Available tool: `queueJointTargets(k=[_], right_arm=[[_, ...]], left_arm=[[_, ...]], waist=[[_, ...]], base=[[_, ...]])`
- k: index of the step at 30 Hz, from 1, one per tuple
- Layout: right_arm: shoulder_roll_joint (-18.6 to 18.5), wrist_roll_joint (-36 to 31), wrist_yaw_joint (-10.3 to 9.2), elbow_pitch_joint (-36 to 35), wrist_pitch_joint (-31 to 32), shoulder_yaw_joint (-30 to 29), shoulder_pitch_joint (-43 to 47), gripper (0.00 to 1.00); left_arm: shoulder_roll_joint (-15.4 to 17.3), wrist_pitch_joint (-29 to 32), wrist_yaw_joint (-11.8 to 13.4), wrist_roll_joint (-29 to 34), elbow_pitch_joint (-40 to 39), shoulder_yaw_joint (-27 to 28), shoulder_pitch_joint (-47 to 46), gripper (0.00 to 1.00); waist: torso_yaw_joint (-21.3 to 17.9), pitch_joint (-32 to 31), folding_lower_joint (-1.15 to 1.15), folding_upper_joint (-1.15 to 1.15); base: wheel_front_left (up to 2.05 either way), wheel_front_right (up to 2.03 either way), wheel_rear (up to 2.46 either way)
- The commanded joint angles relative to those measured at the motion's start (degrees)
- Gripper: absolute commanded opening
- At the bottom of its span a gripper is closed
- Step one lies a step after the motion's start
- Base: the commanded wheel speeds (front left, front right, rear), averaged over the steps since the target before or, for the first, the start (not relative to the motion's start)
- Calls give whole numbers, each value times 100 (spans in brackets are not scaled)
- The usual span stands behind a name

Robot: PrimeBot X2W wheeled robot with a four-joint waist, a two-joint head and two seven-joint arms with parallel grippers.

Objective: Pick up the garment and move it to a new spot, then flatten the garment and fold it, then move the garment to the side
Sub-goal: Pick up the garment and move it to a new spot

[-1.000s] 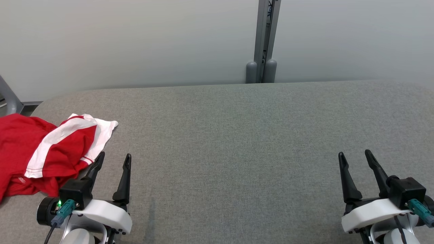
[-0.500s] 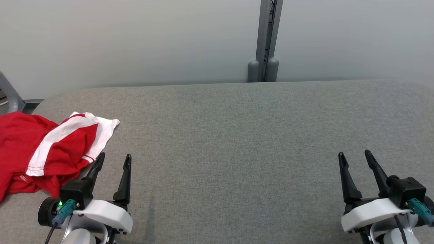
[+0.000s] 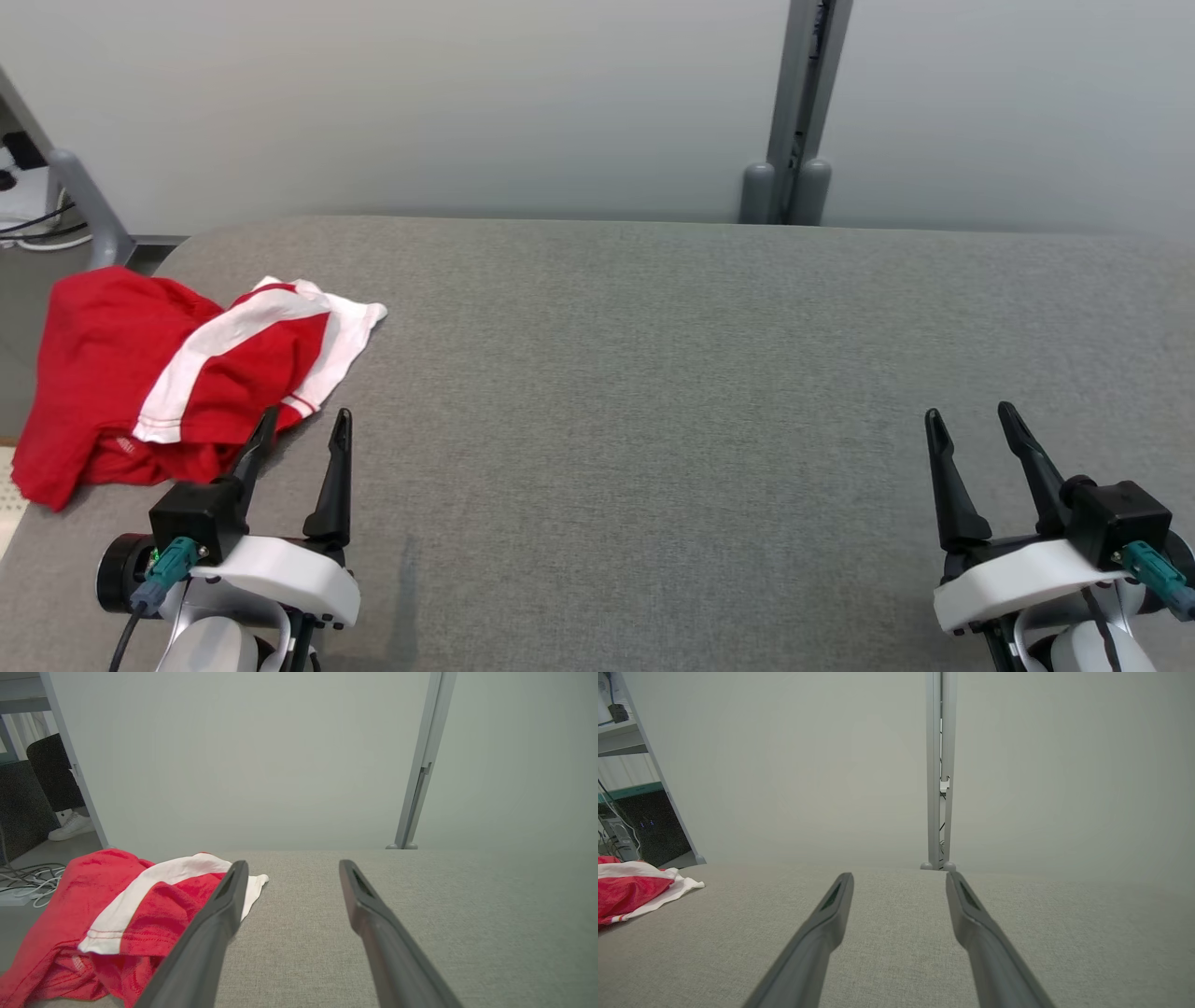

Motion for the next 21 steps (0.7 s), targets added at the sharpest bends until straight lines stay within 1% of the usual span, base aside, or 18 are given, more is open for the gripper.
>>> queueJointTargets(k=[1,14,21], right_arm=[[-17,0,11,-30,-29,-13,-51,100],[12,-55,11,-174,-29,391,-115,100],[26,-28,11,-142,-29,527,-177,100]], left_arm=[[27,-10,9,-37,-16,24,-73,100],[-2,-10,55,-26,-103,247,-9,100],[-25,-10,41,10,-118,324,72,100]], waist=[[161,11,0,0],[1403,47,0,0],[1856,60,0,0]], base=[[0,0,0],[0,0,0],[0,0,0]])
